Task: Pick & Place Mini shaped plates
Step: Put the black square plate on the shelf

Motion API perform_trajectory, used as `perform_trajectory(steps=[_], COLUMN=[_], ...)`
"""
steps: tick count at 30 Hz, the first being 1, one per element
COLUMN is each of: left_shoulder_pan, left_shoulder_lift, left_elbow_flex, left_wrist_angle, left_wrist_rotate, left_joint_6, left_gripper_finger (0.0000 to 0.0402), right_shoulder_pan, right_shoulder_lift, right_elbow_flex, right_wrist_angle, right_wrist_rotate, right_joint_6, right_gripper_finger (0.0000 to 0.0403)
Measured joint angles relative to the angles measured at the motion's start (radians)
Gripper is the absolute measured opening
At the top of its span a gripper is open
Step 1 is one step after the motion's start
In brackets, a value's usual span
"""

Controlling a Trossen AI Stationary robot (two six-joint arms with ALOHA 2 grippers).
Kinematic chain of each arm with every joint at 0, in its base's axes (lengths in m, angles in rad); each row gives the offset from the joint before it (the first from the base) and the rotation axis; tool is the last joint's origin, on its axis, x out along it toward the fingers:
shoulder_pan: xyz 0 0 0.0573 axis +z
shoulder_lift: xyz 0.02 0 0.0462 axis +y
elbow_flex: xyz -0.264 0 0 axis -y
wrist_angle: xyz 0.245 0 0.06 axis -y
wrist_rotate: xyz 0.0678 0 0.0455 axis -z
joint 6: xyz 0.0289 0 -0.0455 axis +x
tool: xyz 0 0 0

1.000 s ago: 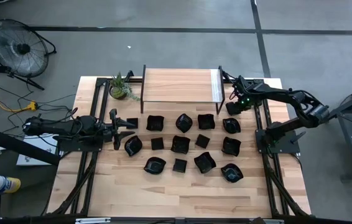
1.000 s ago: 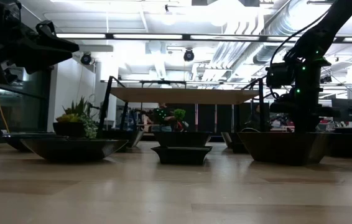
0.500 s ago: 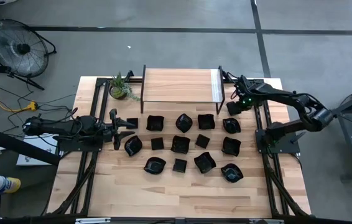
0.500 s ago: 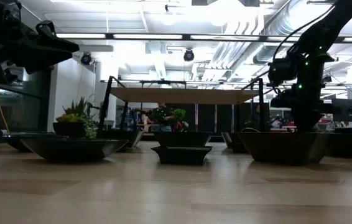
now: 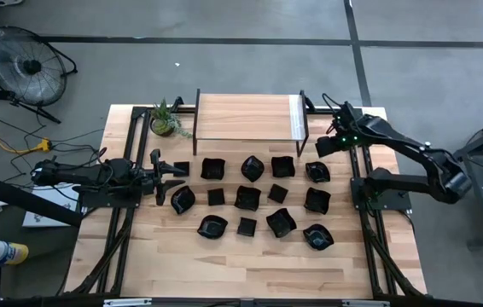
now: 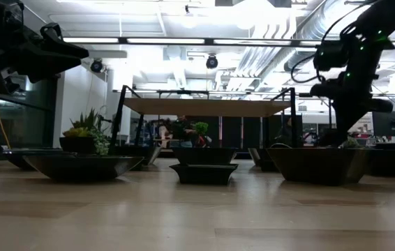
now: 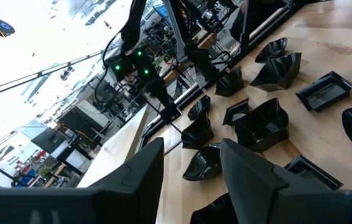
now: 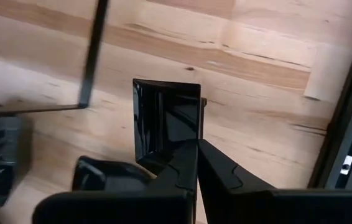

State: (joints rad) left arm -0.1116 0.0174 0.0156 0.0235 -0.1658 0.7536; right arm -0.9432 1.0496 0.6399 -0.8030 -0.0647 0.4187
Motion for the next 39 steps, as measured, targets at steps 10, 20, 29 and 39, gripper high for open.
perform_trajectory(steps=[10,20,29,39], left_shoulder_pan=[0.0,0.0,0.0,0.0], left_shoulder_lift=[0.0,0.0,0.0,0.0], left_elbow_flex=[0.0,0.0,0.0,0.0], left_wrist_angle=[0.0,0.0,0.0,0.0], left_wrist_rotate=[0.0,0.0,0.0,0.0], left_joint_6=[0.0,0.0,0.0,0.0], left_gripper_finger=[0.0154,0.0154,0.0154,0.0154], right_shoulder_pan=[0.0,0.0,0.002,0.012], right_shoulder_lift=[-0.103,-0.116,-0.115,-0.096], right_elbow_flex=[0.087,0.313,0.455,0.359], right_wrist_angle=[-0.107,-0.147,-0.116,0.191], right_wrist_rotate=[-0.012,-0.017,-0.018,-0.166], right_joint_6=[0.01,0.0,0.0,0.095], right_gripper_finger=[0.0,0.0,0.0,0.0])
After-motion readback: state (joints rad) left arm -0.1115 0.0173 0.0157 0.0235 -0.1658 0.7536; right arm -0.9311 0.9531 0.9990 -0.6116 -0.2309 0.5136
